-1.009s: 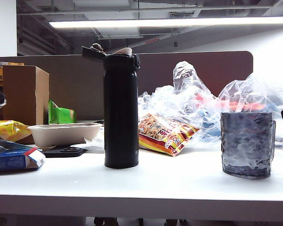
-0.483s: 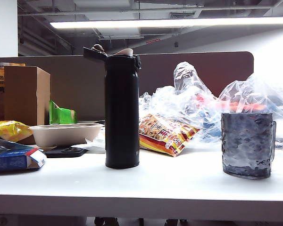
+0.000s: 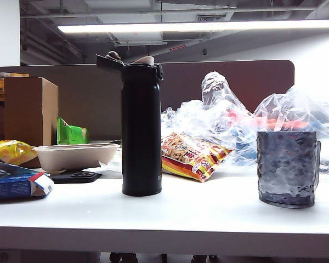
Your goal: Pick up the black thermos, pour some water into the cup, then place the black thermos back on the table.
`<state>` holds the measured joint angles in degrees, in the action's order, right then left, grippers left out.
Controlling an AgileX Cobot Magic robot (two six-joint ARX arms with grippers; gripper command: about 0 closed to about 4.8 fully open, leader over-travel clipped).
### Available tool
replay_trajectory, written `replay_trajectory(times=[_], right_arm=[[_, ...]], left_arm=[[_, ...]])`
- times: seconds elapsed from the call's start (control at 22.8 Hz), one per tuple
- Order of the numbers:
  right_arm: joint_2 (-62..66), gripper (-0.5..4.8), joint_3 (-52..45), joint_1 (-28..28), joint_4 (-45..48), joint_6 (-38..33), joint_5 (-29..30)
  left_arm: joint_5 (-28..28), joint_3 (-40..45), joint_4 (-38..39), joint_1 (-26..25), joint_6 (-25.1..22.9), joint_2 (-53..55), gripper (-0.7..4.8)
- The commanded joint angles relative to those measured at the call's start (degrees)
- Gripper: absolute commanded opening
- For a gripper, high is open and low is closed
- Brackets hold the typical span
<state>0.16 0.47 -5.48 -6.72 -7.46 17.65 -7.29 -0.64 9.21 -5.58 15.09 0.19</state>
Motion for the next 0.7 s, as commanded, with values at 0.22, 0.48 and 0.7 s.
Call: replay_trajectory(times=[0.22,0.48,0.7], right_arm=[[-0.1,0.73,-0.2,0.0,1.0,0.0,0.3],[-0.1,0.73,-0.2,0.0,1.0,0.0,0.3],[0.0,0.73,-0.2,0.0,1.0,0.0,0.3]], left_arm=[[-0.5,0.1,0.6,0.1,0.1,0.0,-0.05],[-0.5,0.1,0.5,0.1,-0.2,0.0,-0.05],[1.1,0.1,-0.3,0.1,-6.8,0.0,-0.05]])
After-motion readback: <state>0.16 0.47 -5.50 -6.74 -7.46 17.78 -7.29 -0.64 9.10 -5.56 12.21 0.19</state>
